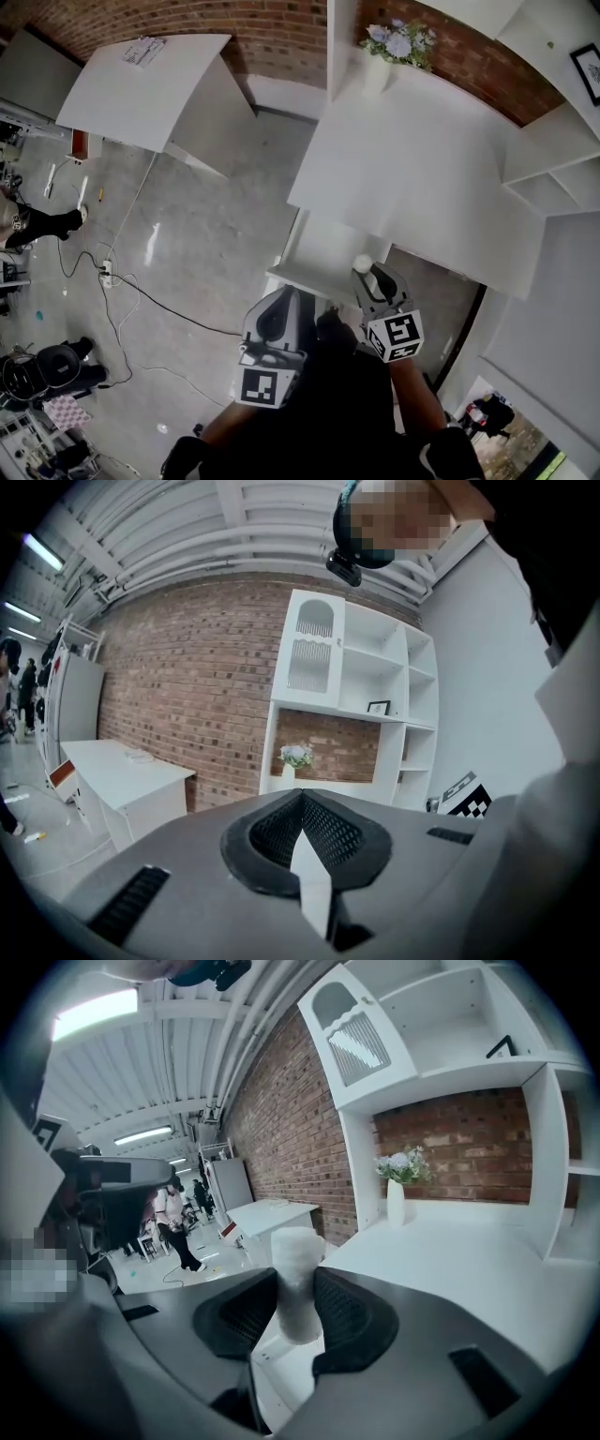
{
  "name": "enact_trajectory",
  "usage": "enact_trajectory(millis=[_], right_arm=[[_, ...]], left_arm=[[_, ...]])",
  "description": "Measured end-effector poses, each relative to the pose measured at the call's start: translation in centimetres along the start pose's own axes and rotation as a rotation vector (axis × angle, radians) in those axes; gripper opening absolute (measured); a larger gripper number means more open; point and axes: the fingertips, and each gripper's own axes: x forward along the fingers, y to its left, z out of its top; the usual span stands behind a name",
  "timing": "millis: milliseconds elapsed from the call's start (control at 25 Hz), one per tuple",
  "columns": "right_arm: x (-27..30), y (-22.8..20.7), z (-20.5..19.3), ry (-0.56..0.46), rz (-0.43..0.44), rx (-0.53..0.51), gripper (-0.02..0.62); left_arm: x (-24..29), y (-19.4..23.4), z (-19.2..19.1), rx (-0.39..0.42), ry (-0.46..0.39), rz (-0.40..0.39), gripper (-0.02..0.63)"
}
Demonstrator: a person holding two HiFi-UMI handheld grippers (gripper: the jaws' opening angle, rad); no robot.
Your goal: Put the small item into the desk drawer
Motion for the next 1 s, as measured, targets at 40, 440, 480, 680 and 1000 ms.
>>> enact_trajectory(millis=[40,440,480,680,1000], right_arm=[[0.4,0.0,-0.2,0.008,0.002,0.000,0.140],[4.6,-1.4,-4.8,0.145,0.021,-0.014,0.141],[5.1,-1.6,-5.4,0.163,0.023,-0.014,0.141],[7.3,-2.6,-9.2,0.267,0.036,-0.006,0.141],[10.6,-3.4,-13.6,0.360,0.056,0.006,0.140]], left_arm=[[0.3,0.2,0.0,-0.004,0.004,-0.002,0.023],[2.8,1.4,-1.0,-0.031,0.043,-0.016,0.024],[3.2,1.6,-1.0,-0.032,0.045,-0.015,0.025],[4.9,2.4,-1.0,-0.047,0.046,-0.012,0.023],[7.2,3.2,-1.8,-0.049,0.064,-0.028,0.024]])
